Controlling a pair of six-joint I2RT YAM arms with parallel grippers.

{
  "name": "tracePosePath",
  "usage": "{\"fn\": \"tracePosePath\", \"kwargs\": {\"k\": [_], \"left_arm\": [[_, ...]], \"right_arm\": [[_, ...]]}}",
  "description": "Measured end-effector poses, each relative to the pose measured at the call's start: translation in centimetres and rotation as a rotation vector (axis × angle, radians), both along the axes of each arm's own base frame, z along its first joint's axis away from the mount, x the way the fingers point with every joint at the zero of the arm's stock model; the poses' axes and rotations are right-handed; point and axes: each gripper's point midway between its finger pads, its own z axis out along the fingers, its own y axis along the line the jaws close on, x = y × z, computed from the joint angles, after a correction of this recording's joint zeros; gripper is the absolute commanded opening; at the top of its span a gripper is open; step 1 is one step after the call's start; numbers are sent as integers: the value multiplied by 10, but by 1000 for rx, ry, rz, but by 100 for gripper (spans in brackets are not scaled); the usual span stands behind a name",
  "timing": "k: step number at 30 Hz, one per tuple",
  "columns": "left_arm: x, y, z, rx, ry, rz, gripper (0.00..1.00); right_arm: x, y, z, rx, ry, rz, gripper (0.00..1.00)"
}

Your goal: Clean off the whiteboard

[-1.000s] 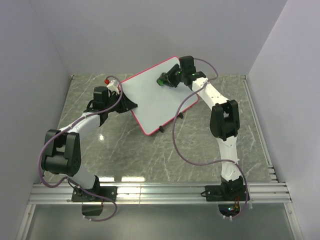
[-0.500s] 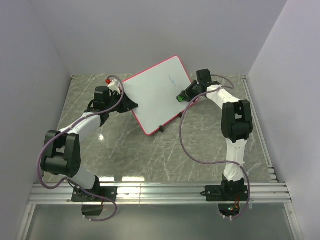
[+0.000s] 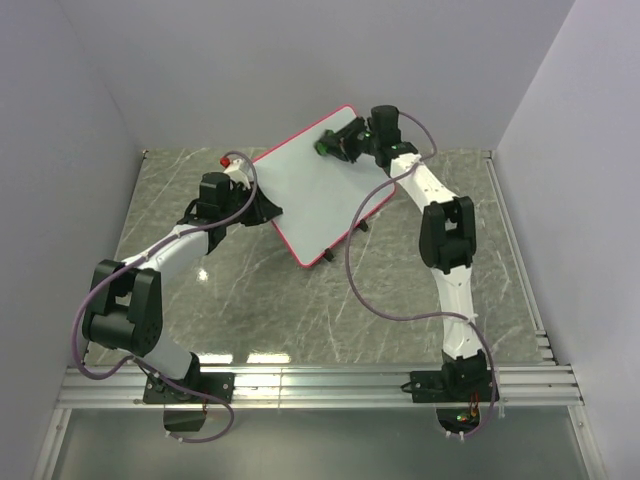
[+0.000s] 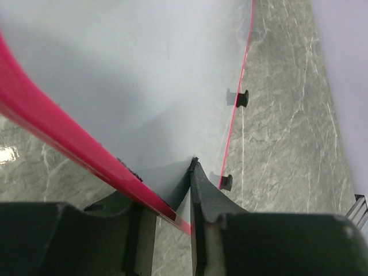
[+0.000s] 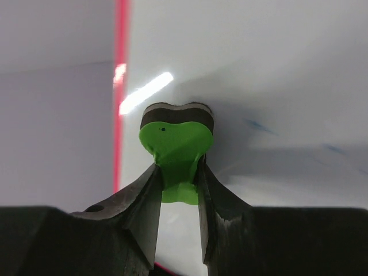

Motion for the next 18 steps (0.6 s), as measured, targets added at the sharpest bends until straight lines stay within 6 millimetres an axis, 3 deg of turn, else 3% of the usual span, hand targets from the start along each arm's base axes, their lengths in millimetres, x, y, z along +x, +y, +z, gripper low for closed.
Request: {"fn": "tracePosePath", "kwargs": {"k": [4,8,11,18], "left_arm": [[-1,-2,-1,11,2,0,0],[-3,-2,-2,17,6,-2,0],[-6,-3,-2,20,12,-4,0],[-9,-4,-2,38,3,-21,0]], "right_arm": [[14,34,32,111,-91,39,0],[15,41,36,152,-88,34,0],[12,36,27,156,-74,17,0],[-2,-24,-18,35,81,-96,0]]}}
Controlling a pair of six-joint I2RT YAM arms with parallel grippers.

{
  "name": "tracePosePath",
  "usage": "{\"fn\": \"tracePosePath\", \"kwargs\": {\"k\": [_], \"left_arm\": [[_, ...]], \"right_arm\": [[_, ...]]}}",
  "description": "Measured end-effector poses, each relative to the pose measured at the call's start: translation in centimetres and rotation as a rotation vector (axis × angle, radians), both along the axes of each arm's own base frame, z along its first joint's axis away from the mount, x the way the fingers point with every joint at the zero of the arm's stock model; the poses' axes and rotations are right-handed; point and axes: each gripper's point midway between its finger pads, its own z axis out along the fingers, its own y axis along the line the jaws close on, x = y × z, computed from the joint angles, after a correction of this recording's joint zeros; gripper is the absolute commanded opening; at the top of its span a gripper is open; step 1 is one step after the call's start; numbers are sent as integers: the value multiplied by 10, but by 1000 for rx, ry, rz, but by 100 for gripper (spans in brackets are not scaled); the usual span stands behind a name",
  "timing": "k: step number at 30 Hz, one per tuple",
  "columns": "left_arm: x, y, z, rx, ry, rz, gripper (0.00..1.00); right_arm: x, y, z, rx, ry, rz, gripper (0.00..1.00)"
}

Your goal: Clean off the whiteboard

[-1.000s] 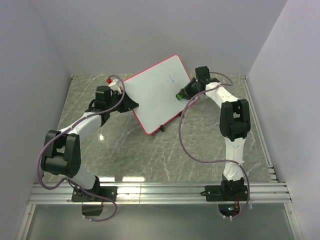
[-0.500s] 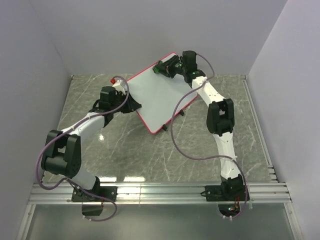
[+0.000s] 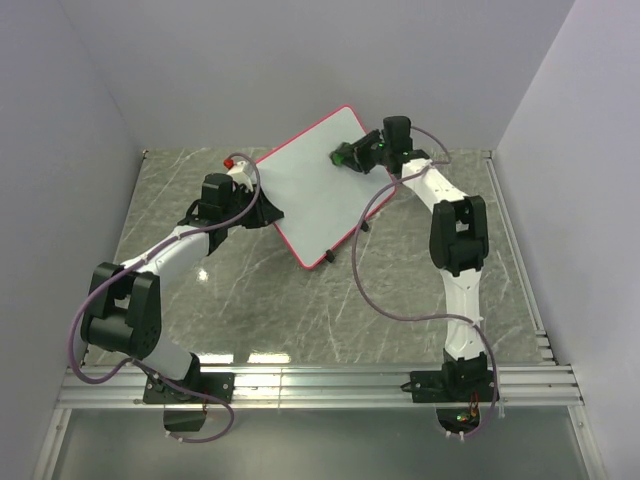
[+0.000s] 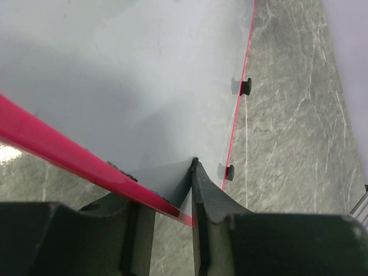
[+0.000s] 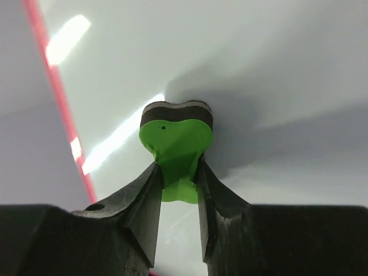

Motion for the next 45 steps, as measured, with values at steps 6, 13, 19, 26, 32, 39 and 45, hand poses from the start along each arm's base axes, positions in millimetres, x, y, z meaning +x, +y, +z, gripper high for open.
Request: {"fn": "tracePosePath", "kwargs": {"k": [6,13,19,26,32,39,45], "left_arm": [[0,-1,0,15,-15,-16,0],[-1,-1,0,17,-15,-20,0],[-3,-4,2,30,-28,-32,0],[-8,-16,2,55,-51,-61,0],[-11,-23,2,78,-67,-77,0],[-13,-25,2,89,-71,-72,0],[-15,-25,1,95,-69,-66,0]], "right_arm": [[-9,-57,-44,-222,188,-102,0],[-38,-76,-76,-341,315,-90,0],[-43,-76,-77,-340,306,-75,0],[-2,-43,-36,-242,191,-43,0],[14,11,24,-93,29,8,0],[15,35,48,-13,-41,41,0],[13,34,40,-8,-38,47,0]]}}
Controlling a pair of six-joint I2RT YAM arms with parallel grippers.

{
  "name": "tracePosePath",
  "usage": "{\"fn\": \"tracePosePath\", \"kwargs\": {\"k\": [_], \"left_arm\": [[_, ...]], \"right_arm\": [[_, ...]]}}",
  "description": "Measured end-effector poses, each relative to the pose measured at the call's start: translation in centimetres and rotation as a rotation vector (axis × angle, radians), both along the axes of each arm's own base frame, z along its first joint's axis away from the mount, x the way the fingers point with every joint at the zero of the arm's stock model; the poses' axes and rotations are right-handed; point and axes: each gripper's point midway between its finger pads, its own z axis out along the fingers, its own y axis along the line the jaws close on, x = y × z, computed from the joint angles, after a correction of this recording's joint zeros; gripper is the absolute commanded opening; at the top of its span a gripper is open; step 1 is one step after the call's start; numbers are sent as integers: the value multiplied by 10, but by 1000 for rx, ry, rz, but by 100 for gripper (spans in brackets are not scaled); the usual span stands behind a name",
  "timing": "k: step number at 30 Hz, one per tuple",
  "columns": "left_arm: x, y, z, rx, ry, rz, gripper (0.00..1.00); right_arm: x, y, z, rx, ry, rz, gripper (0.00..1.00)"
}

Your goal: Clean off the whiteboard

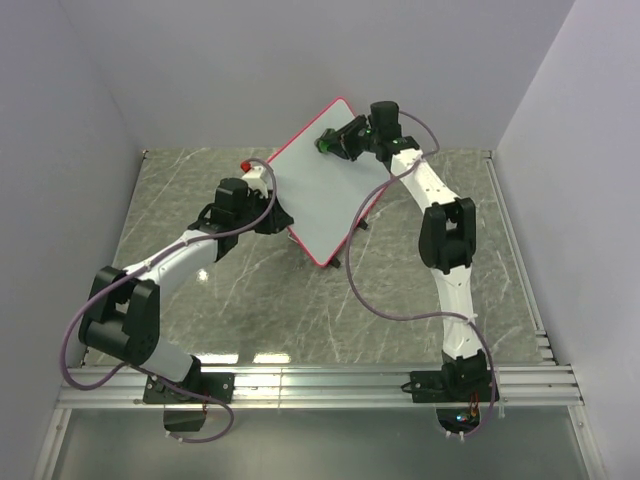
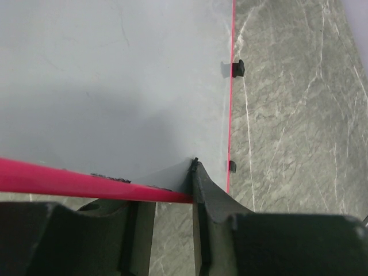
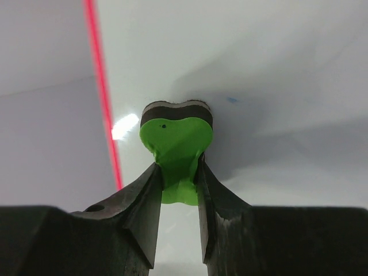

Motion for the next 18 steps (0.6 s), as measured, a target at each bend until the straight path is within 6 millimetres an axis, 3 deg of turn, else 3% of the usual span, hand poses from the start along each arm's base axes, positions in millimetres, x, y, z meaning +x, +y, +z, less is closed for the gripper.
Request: {"fn": "tracePosePath", "kwargs": {"k": [2,5,11,14,18], "left_arm": [[-2,0,0,2,-2,3,0],[-7,-1,5,13,-28,-5,0],[-15,1,12,86,-105,-51,0],[-13,5,10,108,-117,-55,0],[-16,11,9,115,-115,-49,0]], "right_arm": [[-10,-7,-11,-7,23,3,0],[-34,-34,-36,-52,96,-21,0],[-105,-126,-109,-317,261,-137,0],[-134,-162,-116,-441,279,-172,0],[-166,-185,-109,-553,258,-194,3]]}}
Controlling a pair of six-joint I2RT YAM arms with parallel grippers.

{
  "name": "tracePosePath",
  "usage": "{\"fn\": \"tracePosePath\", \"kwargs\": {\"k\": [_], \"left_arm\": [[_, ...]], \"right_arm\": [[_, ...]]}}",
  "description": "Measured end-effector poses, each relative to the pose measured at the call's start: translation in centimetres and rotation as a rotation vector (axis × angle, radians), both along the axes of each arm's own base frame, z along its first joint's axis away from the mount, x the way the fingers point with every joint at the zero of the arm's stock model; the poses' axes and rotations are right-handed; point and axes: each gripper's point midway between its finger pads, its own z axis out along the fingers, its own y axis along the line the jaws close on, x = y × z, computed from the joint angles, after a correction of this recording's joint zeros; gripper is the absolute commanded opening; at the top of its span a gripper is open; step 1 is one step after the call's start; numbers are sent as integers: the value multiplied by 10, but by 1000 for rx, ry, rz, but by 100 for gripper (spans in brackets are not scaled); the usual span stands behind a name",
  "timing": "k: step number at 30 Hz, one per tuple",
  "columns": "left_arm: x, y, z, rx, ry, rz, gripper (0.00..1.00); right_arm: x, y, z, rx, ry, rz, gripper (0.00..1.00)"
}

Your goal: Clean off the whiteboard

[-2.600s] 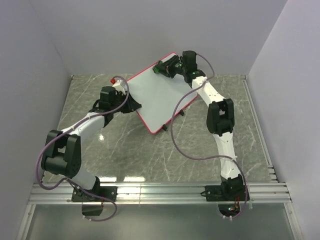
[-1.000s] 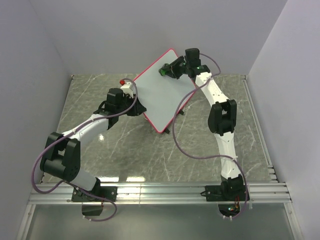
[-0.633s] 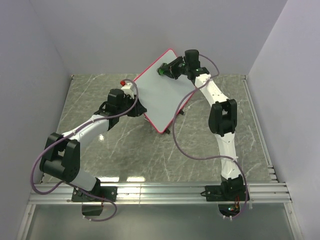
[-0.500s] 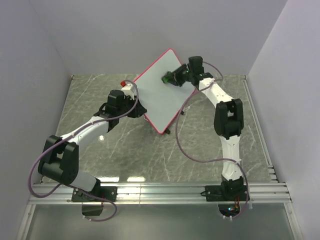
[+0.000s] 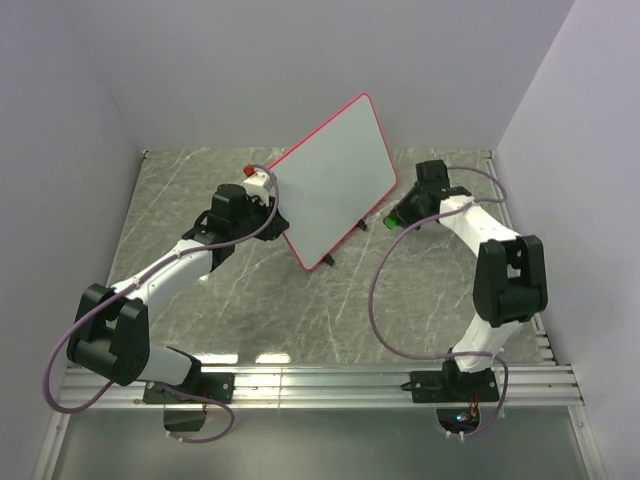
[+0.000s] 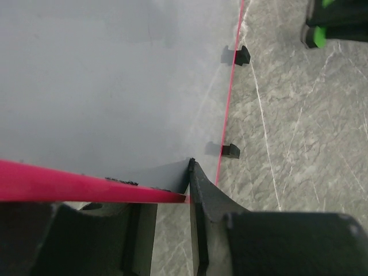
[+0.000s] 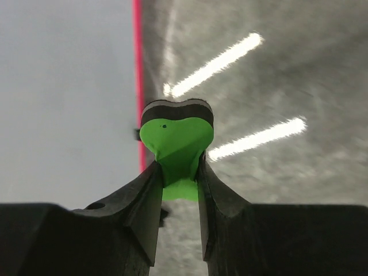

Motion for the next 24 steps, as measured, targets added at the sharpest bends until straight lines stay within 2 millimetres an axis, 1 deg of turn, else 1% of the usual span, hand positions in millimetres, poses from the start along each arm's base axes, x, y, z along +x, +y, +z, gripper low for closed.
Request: {"fn": "tracePosePath", "kwargs": {"k": [1,3,4,5,8,9,12,13,16,20,22,24], "left_arm": [[-1,1,0,0,0,0,0],[-3,2,-1,1,0,5,0],[-4,3,-1,3,0,8,1],[-5,5,-1,5,1,12,1],[-7,7,-2,6,9,26,5],[-7,8,-3,5,15,32,7],[-7,9,-4,3,27,44,19],[-7,10,-4,3,32,48,28],[-7,13,-5,17,38,62,40],[-8,30,-19,75,84,121,44],[-10,35,-22,92,99,134,47],[-9,45,-27,149,99,154,47]], "right_arm": [[-9,-5,-2,-24,5,-2,7],[-27,-15,-10,-72,31,-5,31],[-33,-19,-15,-89,47,-7,42],[-39,-23,-23,-108,70,-7,61],[-60,-34,-47,-161,148,3,78],[-66,-36,-52,-173,170,6,79],[-81,-42,-63,-200,218,17,82],[-83,-43,-65,-208,224,19,82],[-86,-46,-67,-221,229,26,83],[-87,-48,-68,-238,230,36,83],[-89,-49,-70,-242,235,39,83],[-92,-51,-72,-244,244,39,84]]}}
